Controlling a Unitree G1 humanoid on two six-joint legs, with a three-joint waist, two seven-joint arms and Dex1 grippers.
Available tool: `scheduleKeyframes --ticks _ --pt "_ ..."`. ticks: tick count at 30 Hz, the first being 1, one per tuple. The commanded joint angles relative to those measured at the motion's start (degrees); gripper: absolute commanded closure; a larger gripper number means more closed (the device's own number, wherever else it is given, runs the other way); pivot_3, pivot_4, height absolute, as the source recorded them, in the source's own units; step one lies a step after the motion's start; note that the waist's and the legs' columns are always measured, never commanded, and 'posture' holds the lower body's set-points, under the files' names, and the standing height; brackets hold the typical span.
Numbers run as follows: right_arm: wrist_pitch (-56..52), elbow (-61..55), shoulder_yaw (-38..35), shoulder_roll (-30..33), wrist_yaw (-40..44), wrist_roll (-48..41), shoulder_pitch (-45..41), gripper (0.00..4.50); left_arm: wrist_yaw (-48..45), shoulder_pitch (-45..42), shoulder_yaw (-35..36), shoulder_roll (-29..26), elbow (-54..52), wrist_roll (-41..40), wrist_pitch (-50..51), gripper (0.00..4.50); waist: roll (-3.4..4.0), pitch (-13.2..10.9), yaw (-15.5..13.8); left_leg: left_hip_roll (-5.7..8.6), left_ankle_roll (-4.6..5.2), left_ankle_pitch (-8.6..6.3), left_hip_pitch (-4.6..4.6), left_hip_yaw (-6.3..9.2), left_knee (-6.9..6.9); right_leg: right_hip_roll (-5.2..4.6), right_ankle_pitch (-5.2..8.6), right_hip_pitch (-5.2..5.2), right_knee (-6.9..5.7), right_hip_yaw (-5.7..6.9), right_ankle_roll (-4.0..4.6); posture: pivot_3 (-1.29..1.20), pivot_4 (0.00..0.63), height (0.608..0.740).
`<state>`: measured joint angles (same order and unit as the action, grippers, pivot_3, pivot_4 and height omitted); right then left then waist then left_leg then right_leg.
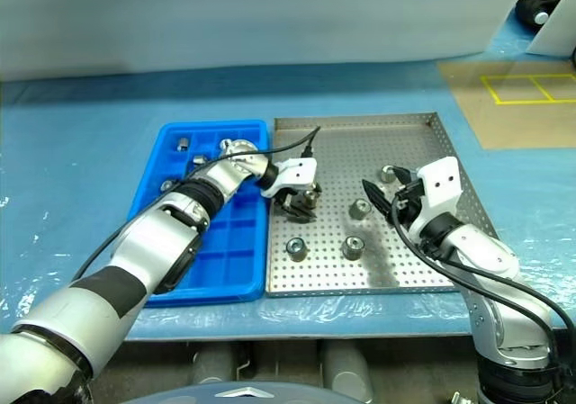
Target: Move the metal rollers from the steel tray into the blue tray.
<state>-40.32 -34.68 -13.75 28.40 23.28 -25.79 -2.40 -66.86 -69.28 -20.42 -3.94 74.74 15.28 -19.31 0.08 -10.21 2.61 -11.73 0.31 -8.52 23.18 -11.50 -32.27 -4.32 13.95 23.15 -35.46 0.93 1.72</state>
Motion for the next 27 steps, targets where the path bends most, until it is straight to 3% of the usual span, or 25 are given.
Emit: scheduleKeyframes --ticks 1,5,17,20,23,27 --pt "-0.8 -3.8 1.7 0.8 0.9 -1.4 1.2 1.19 2.6 -0.2 -0.1 0.5 0.6 1.6 1.1 1.13 0.00 0.0 0.0 0.00 0.00 0.00 0.00 0.00 0.00 0.00 0.00 0.00 0.00 0.00 0.00 -0.62 0.150 0.740" --pt "-2.7 -6.3 3.1 3.8 4.5 -3.3 5.4 1.19 3.5 0.2 -0.2 0.9 0.9 2.7 1.9 1.13 0.02 0.0 0.0 -0.02 0.06 -0.02 -0.02 0.04 0.02 0.01 0.00 -0.09 0.11 0.02 0.00 -0.62 0.150 0.740" --pt "-3.4 -6.8 3.8 6.1 4.9 -3.6 5.8 1.19 3.4 0.8 1.0 0.5 0.9 2.2 2.2 1.13 0.02 0.0 0.5 0.00 0.03 -0.16 -0.07 0.18 -0.14 -0.05 -0.09 -0.28 0.23 0.01 -0.10 -0.62 0.150 0.740" --pt "-3.0 -6.5 4.4 6.1 4.5 -3.0 5.6 1.15 0.1 1.0 2.0 0.2 0.9 1.1 2.3 1.70 0.02 0.0 0.9 0.02 0.07 -0.19 -0.05 0.21 -0.14 -0.07 -0.10 -0.29 0.27 0.01 -0.10 -0.61 0.150 0.740" --pt "-2.5 -6.1 4.6 6.0 4.0 -2.6 5.2 1.15 -0.1 1.3 1.6 0.0 0.6 1.9 2.2 2.65 0.02 0.0 1.3 0.01 0.11 -0.19 -0.04 0.23 -0.10 -0.07 -0.10 -0.28 0.34 0.01 -0.10 -0.61 0.150 0.740" --pt "-2.1 -5.5 5.0 6.0 3.7 -2.1 4.9 1.15 1.7 1.3 1.3 -0.2 0.7 2.7 2.2 2.76 0.04 0.0 1.4 0.01 0.17 -0.18 -0.03 0.24 -0.07 -0.06 -0.10 -0.29 0.39 0.03 -0.10 -0.61 0.150 0.740"
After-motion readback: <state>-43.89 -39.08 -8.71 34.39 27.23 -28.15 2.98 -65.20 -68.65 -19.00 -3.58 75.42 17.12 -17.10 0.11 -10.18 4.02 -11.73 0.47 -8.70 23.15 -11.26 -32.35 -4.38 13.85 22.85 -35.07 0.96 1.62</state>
